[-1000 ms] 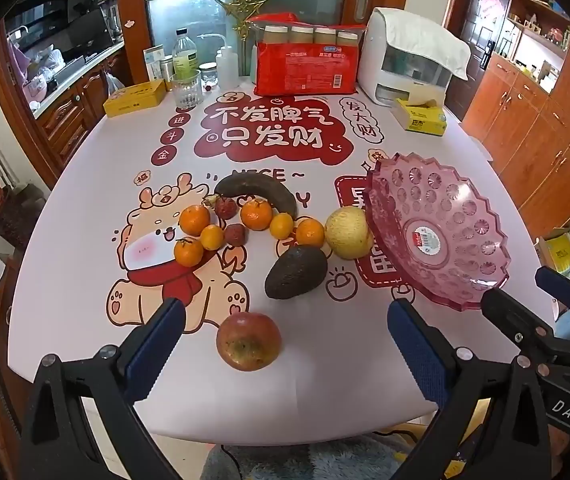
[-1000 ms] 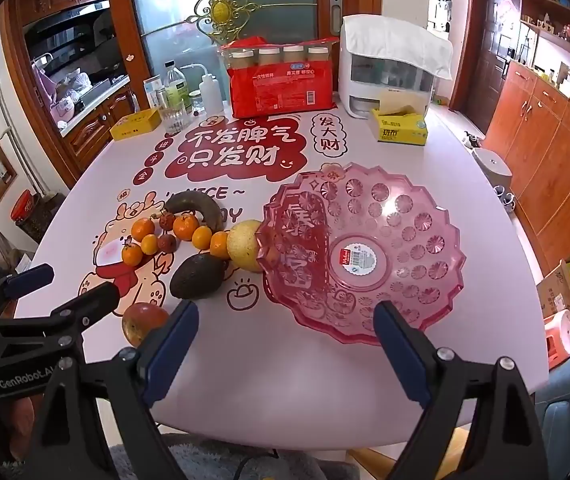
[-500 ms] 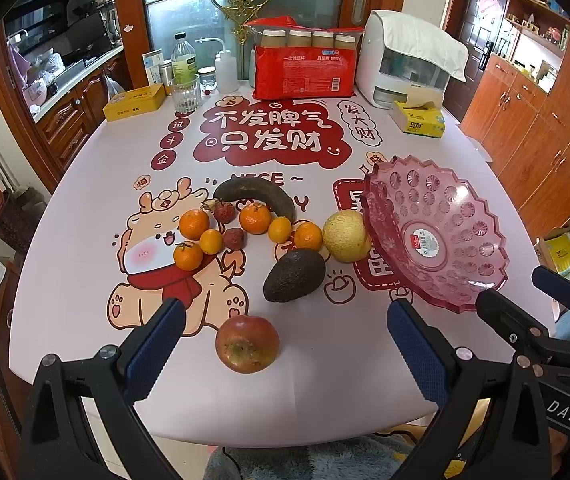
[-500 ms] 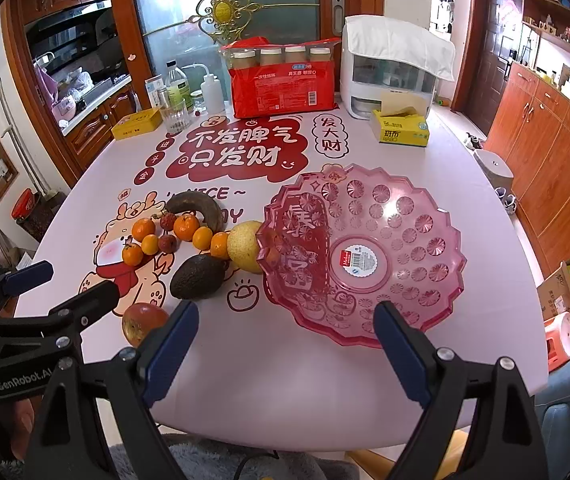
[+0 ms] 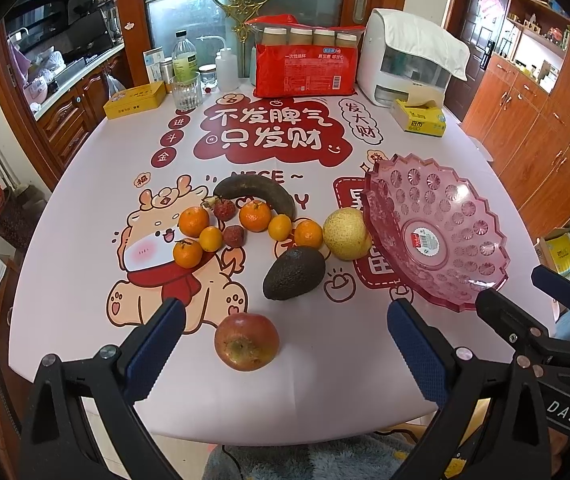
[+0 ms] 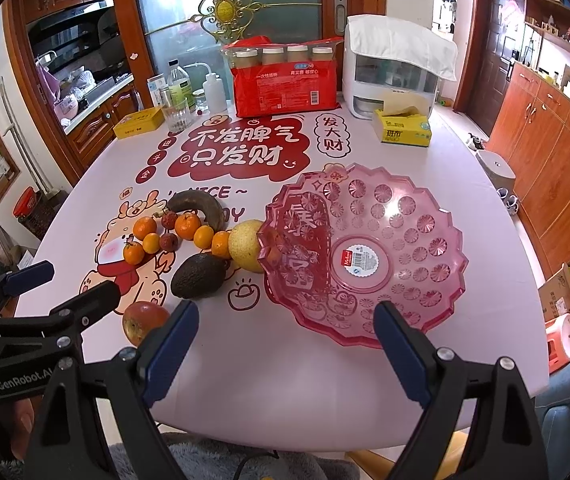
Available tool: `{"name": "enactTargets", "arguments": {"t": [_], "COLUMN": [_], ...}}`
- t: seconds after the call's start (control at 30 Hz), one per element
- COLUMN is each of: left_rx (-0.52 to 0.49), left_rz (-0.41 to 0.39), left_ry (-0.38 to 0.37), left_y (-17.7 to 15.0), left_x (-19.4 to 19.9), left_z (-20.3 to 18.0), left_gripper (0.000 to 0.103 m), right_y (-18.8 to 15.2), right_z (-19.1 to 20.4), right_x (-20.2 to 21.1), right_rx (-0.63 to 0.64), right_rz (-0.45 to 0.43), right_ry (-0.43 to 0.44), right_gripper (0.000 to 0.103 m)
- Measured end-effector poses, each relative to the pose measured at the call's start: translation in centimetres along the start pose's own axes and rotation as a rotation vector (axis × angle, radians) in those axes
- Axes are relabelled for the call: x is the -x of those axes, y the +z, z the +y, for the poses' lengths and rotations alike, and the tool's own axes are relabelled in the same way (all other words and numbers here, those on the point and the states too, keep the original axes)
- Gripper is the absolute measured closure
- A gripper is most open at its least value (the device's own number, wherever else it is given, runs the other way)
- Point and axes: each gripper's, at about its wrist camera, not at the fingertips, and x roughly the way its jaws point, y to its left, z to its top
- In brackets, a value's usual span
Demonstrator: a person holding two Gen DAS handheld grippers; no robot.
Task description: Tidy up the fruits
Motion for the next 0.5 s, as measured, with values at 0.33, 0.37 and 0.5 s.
{"name": "enactTargets", "arguments": {"t": [0.33,0.37,0.5], "left_rx": [0.002,0.001,0.002], "left_rz": [-0.001,-0.001,-0.001], "left_ry": [-0.002,-0.002,-0.003], "left_y": [0.04,0.04,0.09], "left_x": [0.05,0.07,0.07], "left_z": [-0.09,-0.05,-0.05], "left_gripper": [0.003,0.003,0.003], "right_y": [-0.08,-0.08,-0.05], "right_z": [-0.14,-0.14,-0.12], "right_x": [-0.03,-0.03,-0.01], "right_rx": [0.000,0.000,-0.001], "right_rz": [0.002,0.002,0.003], "right_ry": [0.001,0.001,0.001], "right_gripper": [0.013,0.013,0.013]}}
